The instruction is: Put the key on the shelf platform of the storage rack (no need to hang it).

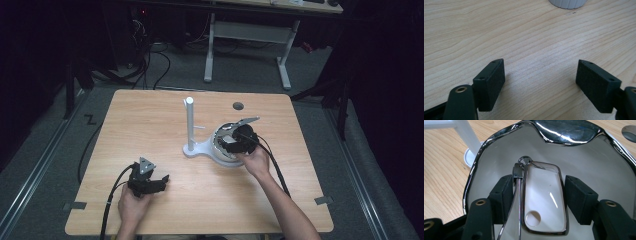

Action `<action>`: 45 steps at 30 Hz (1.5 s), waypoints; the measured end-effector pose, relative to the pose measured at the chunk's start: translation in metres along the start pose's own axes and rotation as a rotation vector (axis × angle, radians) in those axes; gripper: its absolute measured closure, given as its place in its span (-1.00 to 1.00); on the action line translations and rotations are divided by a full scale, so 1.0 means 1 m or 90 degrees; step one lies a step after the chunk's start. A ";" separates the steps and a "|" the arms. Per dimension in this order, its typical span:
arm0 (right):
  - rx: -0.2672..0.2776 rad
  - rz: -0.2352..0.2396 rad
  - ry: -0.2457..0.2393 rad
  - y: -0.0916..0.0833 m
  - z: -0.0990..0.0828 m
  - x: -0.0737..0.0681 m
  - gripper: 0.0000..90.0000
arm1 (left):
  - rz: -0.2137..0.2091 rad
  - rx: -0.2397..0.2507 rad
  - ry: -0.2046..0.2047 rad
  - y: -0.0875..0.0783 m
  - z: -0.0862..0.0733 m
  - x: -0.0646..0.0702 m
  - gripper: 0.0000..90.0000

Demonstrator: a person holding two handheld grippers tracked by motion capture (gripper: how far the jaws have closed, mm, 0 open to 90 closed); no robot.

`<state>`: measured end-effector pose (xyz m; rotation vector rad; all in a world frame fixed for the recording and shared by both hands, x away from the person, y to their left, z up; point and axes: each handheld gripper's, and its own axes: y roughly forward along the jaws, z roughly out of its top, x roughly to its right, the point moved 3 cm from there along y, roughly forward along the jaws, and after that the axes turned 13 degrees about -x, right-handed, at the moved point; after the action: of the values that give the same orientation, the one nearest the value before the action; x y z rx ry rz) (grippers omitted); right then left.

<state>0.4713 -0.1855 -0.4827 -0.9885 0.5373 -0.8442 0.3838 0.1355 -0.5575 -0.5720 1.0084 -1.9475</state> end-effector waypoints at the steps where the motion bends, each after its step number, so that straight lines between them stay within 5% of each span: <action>1: -0.001 -0.001 0.002 0.000 0.000 0.000 -0.08 | 0.000 0.000 0.000 0.000 0.000 0.000 -0.47; 12: 0.021 -0.011 0.012 -0.006 -0.001 0.004 -0.13 | -0.001 0.000 -0.001 0.000 0.000 0.000 -0.47; 29: 0.094 -0.016 0.044 -0.050 -0.020 0.022 -0.06 | -0.003 0.001 -0.001 0.000 0.000 0.000 -0.46; 45: 0.120 -0.015 0.078 -0.082 -0.038 0.039 -0.04 | -0.003 0.001 -0.001 0.000 0.000 0.000 -0.46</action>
<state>0.4359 -0.2599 -0.4289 -0.7750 0.5414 -0.9625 0.3841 0.1357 -0.5575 -0.5758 1.0049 -1.9507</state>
